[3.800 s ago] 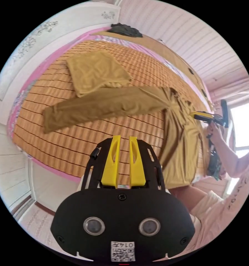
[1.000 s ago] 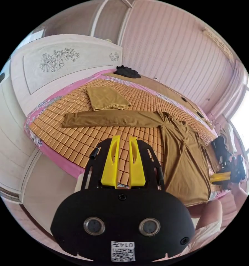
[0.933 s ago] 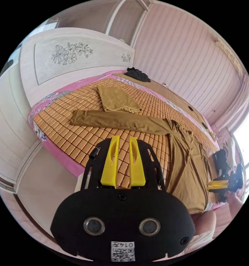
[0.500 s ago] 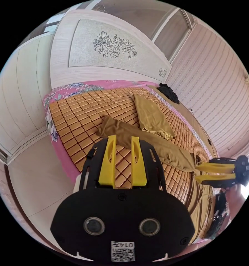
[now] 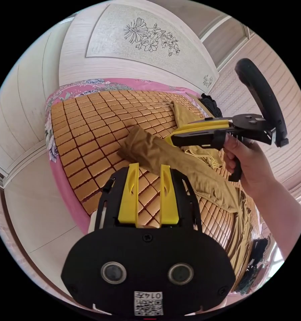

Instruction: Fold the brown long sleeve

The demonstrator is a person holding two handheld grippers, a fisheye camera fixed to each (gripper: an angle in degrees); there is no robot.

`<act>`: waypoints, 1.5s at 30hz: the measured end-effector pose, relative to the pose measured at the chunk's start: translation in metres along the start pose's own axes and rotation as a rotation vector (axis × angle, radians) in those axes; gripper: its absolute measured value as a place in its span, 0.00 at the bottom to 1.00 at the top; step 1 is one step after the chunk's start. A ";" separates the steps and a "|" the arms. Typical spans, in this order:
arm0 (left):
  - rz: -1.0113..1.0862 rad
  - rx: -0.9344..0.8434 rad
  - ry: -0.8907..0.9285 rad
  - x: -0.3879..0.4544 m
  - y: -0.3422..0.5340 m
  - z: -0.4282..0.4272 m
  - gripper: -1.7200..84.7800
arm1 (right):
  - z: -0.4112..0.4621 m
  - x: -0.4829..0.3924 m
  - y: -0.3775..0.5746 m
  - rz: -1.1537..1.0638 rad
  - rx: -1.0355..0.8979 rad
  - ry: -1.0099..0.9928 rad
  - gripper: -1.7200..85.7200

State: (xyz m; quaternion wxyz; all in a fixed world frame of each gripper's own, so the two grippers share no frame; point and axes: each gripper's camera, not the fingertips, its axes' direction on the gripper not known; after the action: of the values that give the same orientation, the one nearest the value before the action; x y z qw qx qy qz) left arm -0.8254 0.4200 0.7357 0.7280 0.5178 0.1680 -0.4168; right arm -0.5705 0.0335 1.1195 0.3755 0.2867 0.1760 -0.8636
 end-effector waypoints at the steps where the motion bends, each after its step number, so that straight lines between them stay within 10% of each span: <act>1: -0.002 0.004 -0.009 0.001 0.000 -0.001 0.12 | 0.005 -0.003 -0.003 -0.011 -0.003 0.028 0.11; 14: 0.057 0.080 -0.048 0.028 0.006 -0.018 0.01 | -0.047 -0.004 0.023 -0.009 0.072 0.012 0.01; 28: 0.617 0.330 0.795 0.288 0.095 -0.125 0.01 | -0.370 0.061 0.354 0.558 0.586 0.100 0.01; 33: 0.937 0.115 1.065 0.422 0.208 -0.165 0.01 | -0.447 -0.005 0.514 0.790 0.625 0.196 0.01; 45: 1.354 -0.540 0.788 0.534 0.454 -0.084 0.01 | -0.337 -0.137 0.714 1.424 0.298 -0.139 0.02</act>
State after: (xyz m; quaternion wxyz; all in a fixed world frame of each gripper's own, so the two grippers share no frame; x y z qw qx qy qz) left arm -0.1372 0.3164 0.6192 0.8087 0.4224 0.1570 0.3782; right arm 0.1624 -0.1848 0.8810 0.8135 0.3241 -0.1966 -0.4411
